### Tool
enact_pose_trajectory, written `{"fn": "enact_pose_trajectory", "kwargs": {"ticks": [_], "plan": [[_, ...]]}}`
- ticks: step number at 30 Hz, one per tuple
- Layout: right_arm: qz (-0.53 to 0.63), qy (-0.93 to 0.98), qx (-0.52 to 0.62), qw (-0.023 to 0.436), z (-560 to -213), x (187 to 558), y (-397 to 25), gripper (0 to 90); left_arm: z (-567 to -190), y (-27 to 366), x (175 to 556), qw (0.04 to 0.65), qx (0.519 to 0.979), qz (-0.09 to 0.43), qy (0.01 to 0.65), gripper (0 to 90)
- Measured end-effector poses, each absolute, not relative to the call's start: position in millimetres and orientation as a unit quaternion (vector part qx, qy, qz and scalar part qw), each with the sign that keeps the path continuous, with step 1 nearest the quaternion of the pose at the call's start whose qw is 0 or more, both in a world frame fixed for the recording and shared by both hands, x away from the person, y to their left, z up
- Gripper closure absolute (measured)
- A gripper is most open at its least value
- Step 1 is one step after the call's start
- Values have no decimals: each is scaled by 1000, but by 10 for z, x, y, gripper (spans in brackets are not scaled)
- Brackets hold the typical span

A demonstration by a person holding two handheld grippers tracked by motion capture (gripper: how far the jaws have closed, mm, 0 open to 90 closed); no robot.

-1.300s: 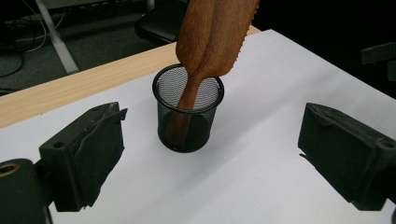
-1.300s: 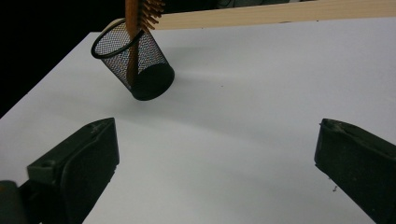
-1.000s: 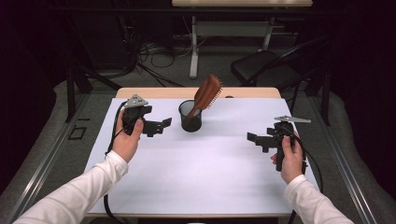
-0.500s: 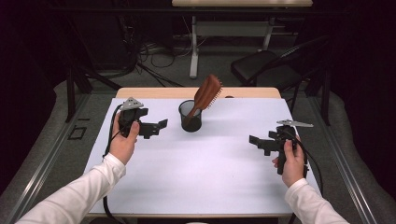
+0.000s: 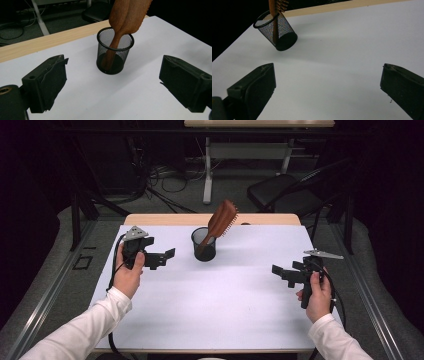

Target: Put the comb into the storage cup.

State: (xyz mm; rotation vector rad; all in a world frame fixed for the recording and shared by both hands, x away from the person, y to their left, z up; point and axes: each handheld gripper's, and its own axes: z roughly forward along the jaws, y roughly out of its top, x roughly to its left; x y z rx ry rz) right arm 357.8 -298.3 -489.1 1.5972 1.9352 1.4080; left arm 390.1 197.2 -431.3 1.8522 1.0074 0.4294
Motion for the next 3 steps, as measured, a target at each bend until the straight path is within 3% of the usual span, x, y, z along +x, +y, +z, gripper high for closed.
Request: {"fn": "enact_pose_trajectory", "kwargs": {"ticks": [3], "plan": [[484, 666, 551, 134, -4903, 3557, -3000, 0, -4345, 2010, 3899, 475, 755, 181, 415, 74]]}}
